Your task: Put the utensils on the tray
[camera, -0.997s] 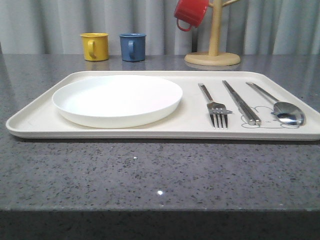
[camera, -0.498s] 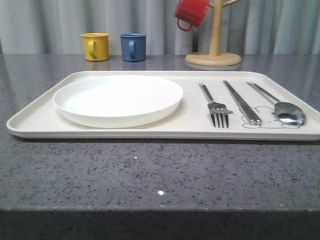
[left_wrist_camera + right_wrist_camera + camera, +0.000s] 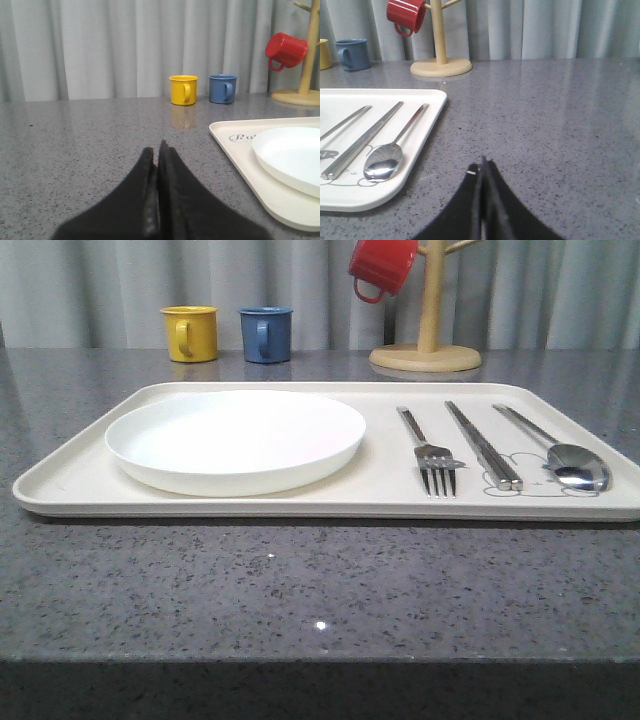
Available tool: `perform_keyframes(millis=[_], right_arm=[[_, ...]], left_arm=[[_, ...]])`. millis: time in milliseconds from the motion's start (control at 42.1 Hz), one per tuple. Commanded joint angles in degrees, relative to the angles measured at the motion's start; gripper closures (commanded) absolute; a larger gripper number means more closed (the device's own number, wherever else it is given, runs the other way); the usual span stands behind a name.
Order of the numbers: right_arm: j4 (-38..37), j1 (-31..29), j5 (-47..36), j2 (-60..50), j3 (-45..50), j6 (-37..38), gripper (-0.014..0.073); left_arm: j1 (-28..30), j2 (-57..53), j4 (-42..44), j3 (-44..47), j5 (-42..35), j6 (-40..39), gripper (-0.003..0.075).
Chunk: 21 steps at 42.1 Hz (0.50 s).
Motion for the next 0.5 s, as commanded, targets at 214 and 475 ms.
perform_keyframes(millis=[214, 475], right_arm=[[-2.54, -0.43, -6.5, -0.98, 0.08, 0.27, 0.0709], [-2.54, -0.43, -6.51, -0.93, 0.08, 0.27, 0.0709]], left_arm=[[0.03, -1.13, -0.52, 1.08, -5.03, -0.04, 0.074], [0.03, -1.13, -0.52, 1.08, -5.03, -0.04, 0.074]])
